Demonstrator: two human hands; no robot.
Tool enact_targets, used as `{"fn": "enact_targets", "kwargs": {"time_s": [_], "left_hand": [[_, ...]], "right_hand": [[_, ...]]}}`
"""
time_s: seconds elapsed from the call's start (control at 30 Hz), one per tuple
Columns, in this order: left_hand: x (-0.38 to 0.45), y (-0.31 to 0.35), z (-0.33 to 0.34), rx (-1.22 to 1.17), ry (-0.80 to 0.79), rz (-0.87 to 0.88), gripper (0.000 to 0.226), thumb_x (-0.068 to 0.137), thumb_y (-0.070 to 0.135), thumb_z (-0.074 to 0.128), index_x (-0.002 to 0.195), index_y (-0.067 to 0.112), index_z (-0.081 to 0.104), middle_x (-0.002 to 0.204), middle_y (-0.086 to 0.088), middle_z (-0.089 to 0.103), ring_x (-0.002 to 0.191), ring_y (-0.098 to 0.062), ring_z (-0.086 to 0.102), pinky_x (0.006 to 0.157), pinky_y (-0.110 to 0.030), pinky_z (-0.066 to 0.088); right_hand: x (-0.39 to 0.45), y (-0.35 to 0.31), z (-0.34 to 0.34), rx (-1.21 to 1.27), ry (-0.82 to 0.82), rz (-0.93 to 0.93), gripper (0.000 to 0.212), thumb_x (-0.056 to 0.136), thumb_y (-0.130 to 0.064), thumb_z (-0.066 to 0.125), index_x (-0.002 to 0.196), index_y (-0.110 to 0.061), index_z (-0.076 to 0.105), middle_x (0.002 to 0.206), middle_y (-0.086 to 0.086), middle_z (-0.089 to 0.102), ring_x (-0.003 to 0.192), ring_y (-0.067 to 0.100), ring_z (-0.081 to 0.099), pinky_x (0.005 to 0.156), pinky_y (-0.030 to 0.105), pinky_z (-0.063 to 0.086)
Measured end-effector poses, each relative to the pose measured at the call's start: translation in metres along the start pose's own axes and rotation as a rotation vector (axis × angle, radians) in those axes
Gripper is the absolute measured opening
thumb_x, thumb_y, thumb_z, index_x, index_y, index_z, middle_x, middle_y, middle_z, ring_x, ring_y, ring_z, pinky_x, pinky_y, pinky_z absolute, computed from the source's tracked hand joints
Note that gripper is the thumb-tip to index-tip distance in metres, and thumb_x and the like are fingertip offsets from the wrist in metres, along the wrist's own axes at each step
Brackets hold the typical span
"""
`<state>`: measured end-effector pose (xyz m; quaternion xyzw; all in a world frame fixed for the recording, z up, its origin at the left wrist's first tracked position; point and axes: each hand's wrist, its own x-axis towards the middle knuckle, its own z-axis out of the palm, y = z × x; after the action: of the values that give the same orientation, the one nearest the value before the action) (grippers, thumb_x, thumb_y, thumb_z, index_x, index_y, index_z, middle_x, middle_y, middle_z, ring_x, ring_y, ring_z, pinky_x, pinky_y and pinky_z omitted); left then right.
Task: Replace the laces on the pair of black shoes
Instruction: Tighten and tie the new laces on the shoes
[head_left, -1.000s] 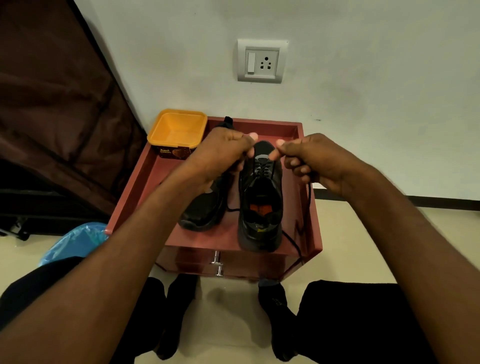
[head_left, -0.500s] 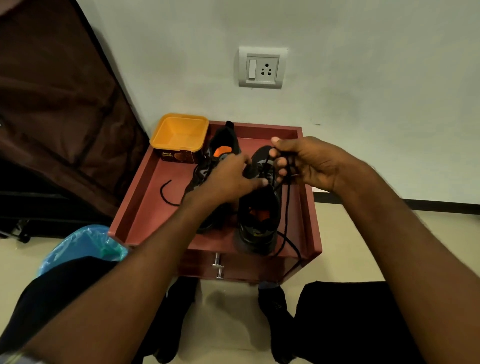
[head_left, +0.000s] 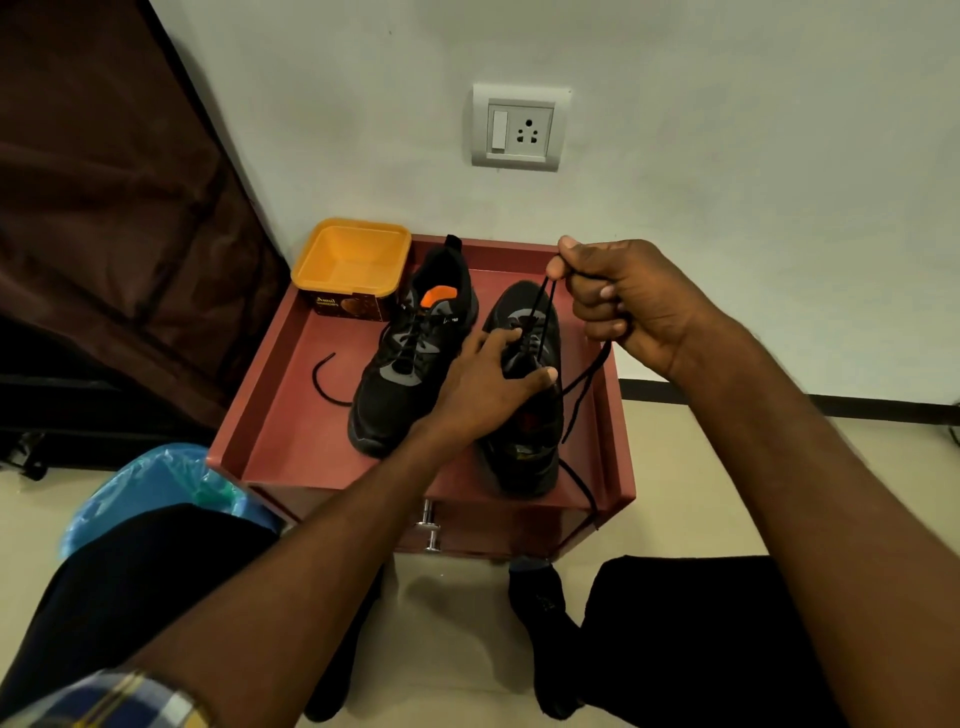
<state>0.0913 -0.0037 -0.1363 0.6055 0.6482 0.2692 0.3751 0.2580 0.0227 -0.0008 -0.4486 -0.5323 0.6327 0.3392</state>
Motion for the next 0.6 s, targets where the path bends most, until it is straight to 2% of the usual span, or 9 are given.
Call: {"fn": "enact_targets", "kwargs": {"time_s": [0.13, 0.23, 0.43, 0.6], "left_hand": [[0.003, -0.002, 0.001, -0.057, -0.005, -0.020, 0.077, 0.080, 0.068, 0.074, 0.144, 0.036, 0.047, 0.151, 0.007, 0.033, 0.136, -0.022, 0.044, 0.106, -0.049, 0.051], [0.003, -0.004, 0.003, -0.055, 0.003, -0.004, 0.077, 0.080, 0.068, 0.074, 0.144, 0.035, 0.047, 0.151, 0.007, 0.033, 0.137, -0.022, 0.043, 0.108, -0.050, 0.049], [0.006, -0.007, 0.001, -0.075, -0.017, -0.023, 0.093, 0.064, 0.082, 0.069, 0.142, 0.037, 0.049, 0.149, 0.007, 0.034, 0.136, -0.023, 0.044, 0.105, -0.049, 0.052], [0.007, -0.008, 0.001, -0.050, -0.015, -0.011, 0.081, 0.077, 0.069, 0.075, 0.144, 0.033, 0.049, 0.150, 0.006, 0.034, 0.135, -0.022, 0.045, 0.106, -0.048, 0.051]], "right_hand": [[-0.003, -0.003, 0.000, 0.070, -0.025, -0.019, 0.032, 0.109, -0.033, 0.049, 0.094, -0.009, 0.065, 0.055, -0.007, 0.029, 0.043, 0.005, 0.019, 0.037, 0.018, 0.019], [-0.003, 0.000, 0.002, 0.099, 0.014, -0.034, 0.032, 0.109, -0.033, 0.049, 0.094, -0.010, 0.065, 0.055, -0.007, 0.029, 0.043, 0.005, 0.019, 0.037, 0.018, 0.019], [-0.003, 0.003, 0.009, 0.087, 0.050, -0.140, 0.033, 0.108, -0.032, 0.052, 0.088, -0.010, 0.066, 0.054, -0.005, 0.030, 0.045, 0.008, 0.018, 0.039, 0.020, 0.018], [-0.007, 0.002, 0.008, 0.086, 0.060, -0.150, 0.033, 0.109, -0.032, 0.051, 0.088, -0.010, 0.066, 0.056, -0.004, 0.031, 0.047, 0.009, 0.018, 0.041, 0.022, 0.016]]}}
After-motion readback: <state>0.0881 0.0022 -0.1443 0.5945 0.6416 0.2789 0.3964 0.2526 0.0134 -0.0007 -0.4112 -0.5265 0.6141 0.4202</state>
